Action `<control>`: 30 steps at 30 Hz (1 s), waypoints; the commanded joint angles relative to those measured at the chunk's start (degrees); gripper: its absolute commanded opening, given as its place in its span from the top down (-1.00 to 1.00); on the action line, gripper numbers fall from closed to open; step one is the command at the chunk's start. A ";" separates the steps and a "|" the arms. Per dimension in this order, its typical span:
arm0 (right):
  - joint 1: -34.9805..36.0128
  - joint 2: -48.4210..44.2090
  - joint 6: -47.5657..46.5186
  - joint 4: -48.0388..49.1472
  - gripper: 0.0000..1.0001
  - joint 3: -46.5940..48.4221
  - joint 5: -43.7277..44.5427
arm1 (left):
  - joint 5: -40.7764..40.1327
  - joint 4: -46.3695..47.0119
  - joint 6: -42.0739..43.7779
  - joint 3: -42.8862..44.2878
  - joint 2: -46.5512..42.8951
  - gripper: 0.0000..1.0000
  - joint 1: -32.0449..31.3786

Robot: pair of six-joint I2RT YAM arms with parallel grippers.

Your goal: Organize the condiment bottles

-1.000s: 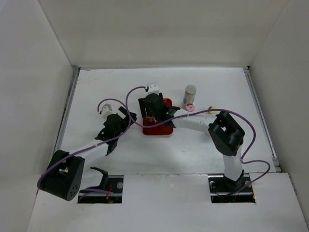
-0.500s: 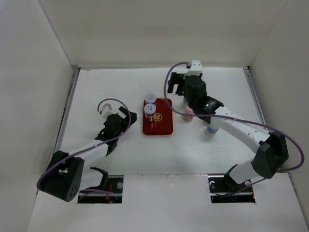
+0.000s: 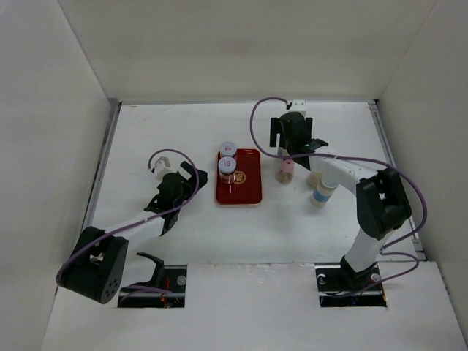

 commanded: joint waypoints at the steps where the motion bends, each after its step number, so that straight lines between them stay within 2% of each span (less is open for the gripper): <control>1: -0.86 1.43 -0.25 0.48 -0.82 4.62 -0.09 | 0.47 2.77 -0.30 0.00 0.75 -1.00 0.08; 4: -1.12 3.10 0.10 0.48 -0.54 6.03 0.00 | -0.23 2.77 -0.30 -0.17 -0.30 -1.00 -0.27; 7: -0.77 2.76 -0.25 1.26 -0.11 6.83 0.52 | -0.06 2.86 -0.30 -0.26 0.31 -1.00 0.16; 9: -0.77 0.74 -0.25 2.58 -0.02 6.57 1.22 | 0.38 2.86 -0.30 -0.17 0.14 -1.00 0.16; 13: 2.21 -4.79 -1.21 5.48 0.02 5.42 2.19 | -0.58 2.86 -0.30 -0.35 -0.22 -1.00 -0.10; 17: 6.17 -5.86 -0.78 6.10 0.01 5.42 1.40 | -0.05 2.86 -0.30 -0.34 -0.30 -1.00 -0.27; 24: 11.88 0.72 -0.16 6.72 0.01 9.28 1.14 | -0.23 2.68 -0.30 -0.43 -1.09 -1.00 -0.10; 30: 13.29 6.17 -0.25 7.07 -0.02 12.63 0.44 | -0.06 2.34 -0.39 -0.61 -1.62 -1.00 0.34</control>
